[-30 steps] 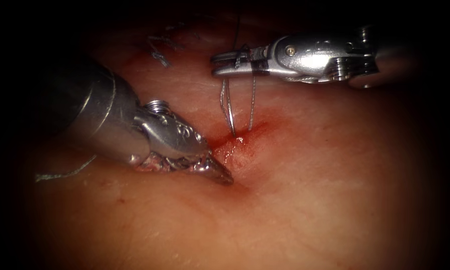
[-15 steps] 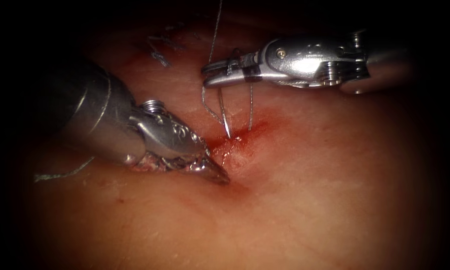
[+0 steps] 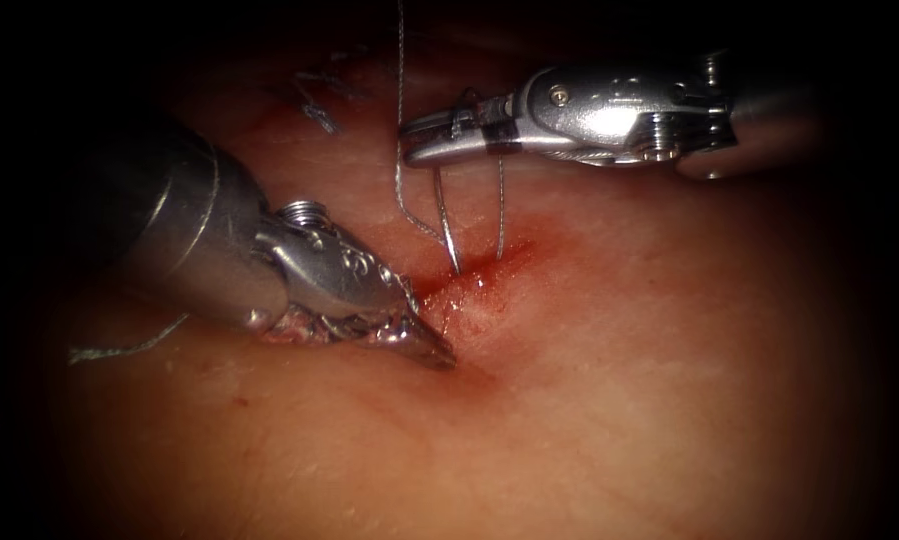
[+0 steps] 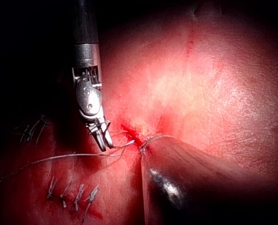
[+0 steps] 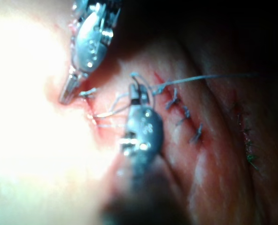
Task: Wound Closure
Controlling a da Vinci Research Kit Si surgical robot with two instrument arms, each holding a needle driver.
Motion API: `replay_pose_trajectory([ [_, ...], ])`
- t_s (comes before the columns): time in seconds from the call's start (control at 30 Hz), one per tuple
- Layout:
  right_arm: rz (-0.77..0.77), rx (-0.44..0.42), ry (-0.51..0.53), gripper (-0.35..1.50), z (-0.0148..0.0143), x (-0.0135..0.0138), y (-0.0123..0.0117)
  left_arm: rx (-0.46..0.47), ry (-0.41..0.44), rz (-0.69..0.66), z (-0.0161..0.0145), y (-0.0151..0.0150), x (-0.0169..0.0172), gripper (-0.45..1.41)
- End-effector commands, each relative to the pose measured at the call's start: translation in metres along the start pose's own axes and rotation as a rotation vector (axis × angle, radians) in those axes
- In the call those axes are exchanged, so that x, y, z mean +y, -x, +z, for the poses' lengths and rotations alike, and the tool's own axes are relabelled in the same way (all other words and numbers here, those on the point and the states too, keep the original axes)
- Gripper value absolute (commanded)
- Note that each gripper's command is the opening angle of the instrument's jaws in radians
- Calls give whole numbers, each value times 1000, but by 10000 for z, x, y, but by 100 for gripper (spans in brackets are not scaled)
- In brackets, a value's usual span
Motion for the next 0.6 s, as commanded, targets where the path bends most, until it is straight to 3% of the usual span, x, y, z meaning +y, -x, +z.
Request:
replay_pose_trajectory([
  [0.03,0,5,-12,-35,8,3,4,0,1,0,8,1,1,-45],
  [0.6,76,19,-71,-35,16,17,4,0,2,2,7,3,1,-45],
])
